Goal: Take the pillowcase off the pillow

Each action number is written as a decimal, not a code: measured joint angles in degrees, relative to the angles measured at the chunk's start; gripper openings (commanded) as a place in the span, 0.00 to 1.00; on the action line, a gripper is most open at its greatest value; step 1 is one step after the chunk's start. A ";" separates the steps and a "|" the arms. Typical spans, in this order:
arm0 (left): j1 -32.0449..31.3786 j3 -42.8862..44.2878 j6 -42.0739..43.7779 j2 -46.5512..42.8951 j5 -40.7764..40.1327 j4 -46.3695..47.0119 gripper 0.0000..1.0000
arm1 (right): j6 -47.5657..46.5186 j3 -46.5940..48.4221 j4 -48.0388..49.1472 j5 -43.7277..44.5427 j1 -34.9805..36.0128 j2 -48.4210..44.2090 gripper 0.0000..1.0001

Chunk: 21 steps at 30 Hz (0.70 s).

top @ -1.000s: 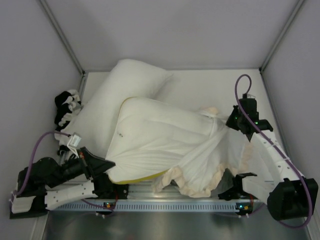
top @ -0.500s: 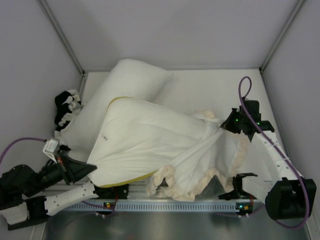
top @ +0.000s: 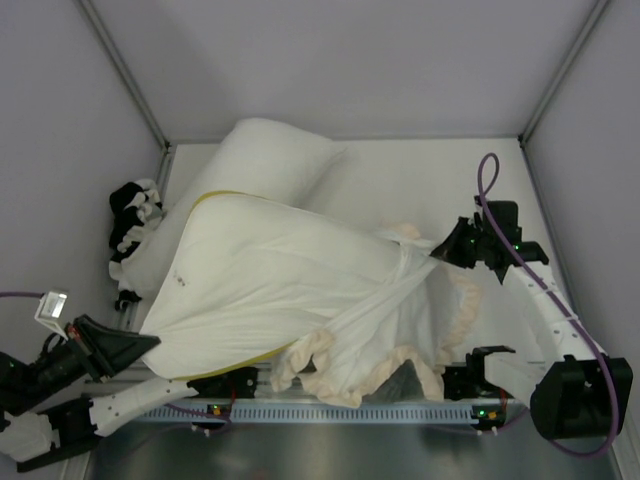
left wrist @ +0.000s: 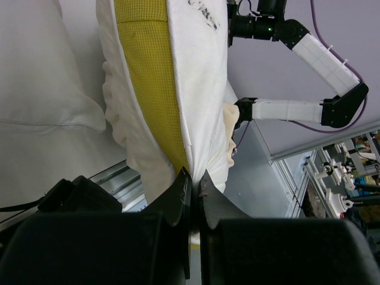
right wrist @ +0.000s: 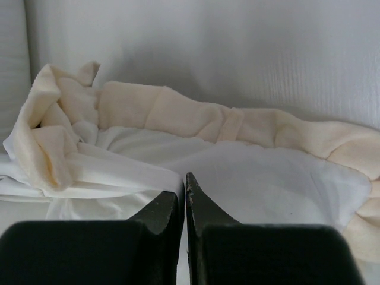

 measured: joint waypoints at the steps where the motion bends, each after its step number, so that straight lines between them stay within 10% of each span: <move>1: 0.09 0.46 0.02 0.00 -0.02 -0.31 0.00 | 0.00 -0.04 0.00 -0.37 -0.02 0.00 0.00; 10: 0.35 0.98 -0.04 0.13 -0.11 -0.72 0.00 | -0.24 -1.14 -0.74 -3.56 -2.51 0.00 0.04; 16: 0.50 0.09 -0.15 -0.70 -1.31 -0.66 0.00 | -4.94 -1.38 3.10 -7.26 -4.26 4.39 0.50; 19: 0.59 -2.36 -0.13 -2.54 -2.40 0.87 0.00 | -7.28 -1.27 5.92 -3.19 -2.93 7.67 0.94; 21: 0.63 -6.19 -0.11 -3.43 -3.15 1.31 0.00 | -8.63 -0.74 5.90 -0.85 1.86 8.28 0.99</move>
